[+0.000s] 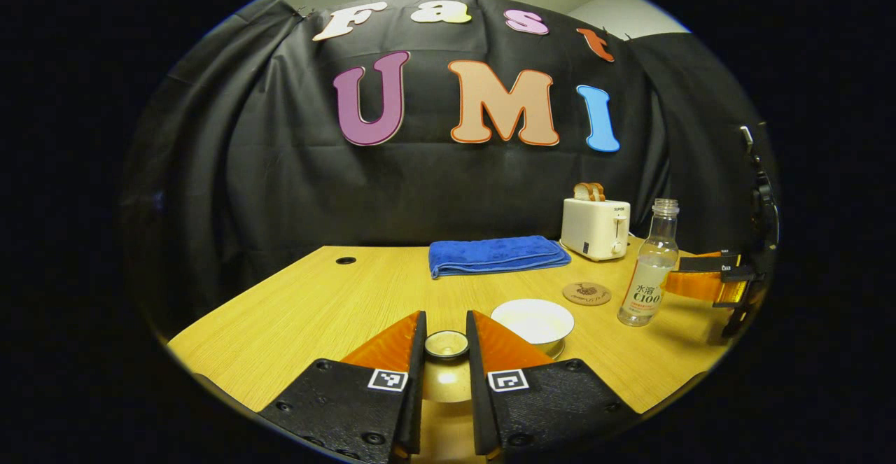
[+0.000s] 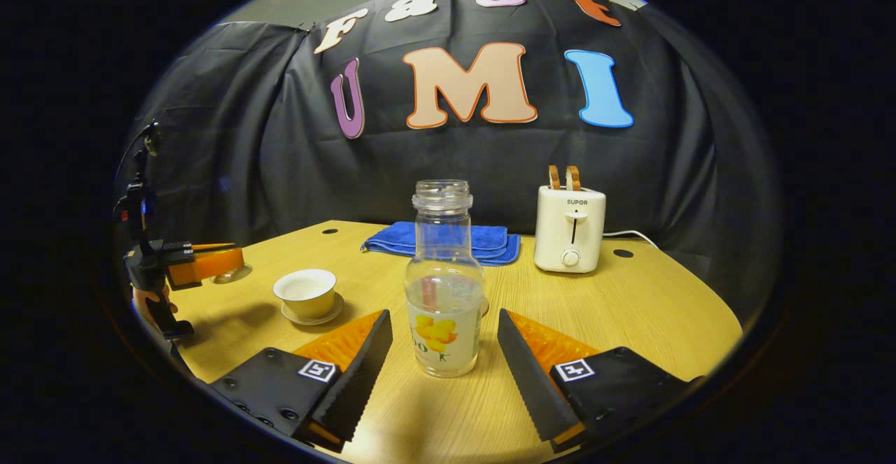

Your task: Open the teacup lid with one hand, grasp the water bottle and pour water into the teacup with the other hand; after pouring, place the water bottle on the coaster and then close the teacup lid.

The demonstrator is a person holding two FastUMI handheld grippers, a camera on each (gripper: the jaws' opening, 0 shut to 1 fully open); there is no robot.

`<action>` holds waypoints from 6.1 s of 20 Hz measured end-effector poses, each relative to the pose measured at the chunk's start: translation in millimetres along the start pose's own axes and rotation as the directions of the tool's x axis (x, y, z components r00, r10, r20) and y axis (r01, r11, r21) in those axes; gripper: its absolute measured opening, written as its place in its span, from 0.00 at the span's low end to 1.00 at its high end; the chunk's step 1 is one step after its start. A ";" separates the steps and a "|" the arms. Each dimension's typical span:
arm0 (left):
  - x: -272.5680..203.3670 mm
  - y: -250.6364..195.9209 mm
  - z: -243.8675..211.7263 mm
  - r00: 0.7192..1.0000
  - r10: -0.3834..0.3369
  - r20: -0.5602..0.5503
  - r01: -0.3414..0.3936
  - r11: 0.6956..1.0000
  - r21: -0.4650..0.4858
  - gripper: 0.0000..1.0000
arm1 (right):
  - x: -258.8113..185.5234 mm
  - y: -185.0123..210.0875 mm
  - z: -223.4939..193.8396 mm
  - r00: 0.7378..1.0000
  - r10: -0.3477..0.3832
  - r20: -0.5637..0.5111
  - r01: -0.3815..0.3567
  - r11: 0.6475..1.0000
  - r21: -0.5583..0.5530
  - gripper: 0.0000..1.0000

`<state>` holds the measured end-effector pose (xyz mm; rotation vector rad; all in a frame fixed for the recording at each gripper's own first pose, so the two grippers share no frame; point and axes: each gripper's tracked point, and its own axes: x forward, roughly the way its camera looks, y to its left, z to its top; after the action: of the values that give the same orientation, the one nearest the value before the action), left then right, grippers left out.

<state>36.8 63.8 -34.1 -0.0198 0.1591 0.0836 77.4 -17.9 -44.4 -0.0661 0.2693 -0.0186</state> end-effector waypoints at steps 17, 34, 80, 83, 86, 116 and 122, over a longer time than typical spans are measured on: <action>-8.2 14.6 -9.8 1.000 0.011 -0.013 -0.011 1.000 -0.005 0.27 | 48.3 1.9 -18.5 0.993 -0.051 -0.102 0.041 0.994 -0.100 0.89; -9.6 31.8 -10.3 0.999 0.038 -0.014 -0.038 0.999 -0.027 0.27 | 50.8 5.5 21.4 0.984 -0.169 0.051 0.167 0.793 -0.586 0.80; -11.0 61.7 -16.9 0.995 0.094 -0.041 -0.096 0.994 -0.053 0.27 | 90.5 66.1 53.7 0.960 -0.081 0.267 0.242 -0.236 -0.941 0.79; -10.9 61.9 -16.3 0.995 0.094 -0.042 -0.096 0.994 -0.053 0.27 | 90.7 64.6 61.6 0.957 -0.074 0.279 0.253 -0.249 -0.935 0.78; -12.4 63.0 -17.7 0.994 0.096 -0.042 -0.098 0.994 -0.051 0.27 | 87.4 68.7 71.9 0.952 -0.059 0.300 0.274 -0.275 -0.922 0.79; -12.0 66.3 -16.7 0.994 0.104 -0.042 -0.106 0.993 -0.042 0.27 | 81.9 87.3 98.4 0.944 0.039 0.329 0.309 -0.458 -0.834 0.80; -12.3 63.2 -15.4 0.995 0.095 -0.041 -0.097 0.994 -0.041 0.27 | 89.9 71.2 64.6 0.977 -0.038 0.208 0.196 -0.213 -0.957 0.78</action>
<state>16.8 125.3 -48.1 -0.0562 0.1968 0.1829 181.9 54.8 -11.0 -1.8537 0.0870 0.0165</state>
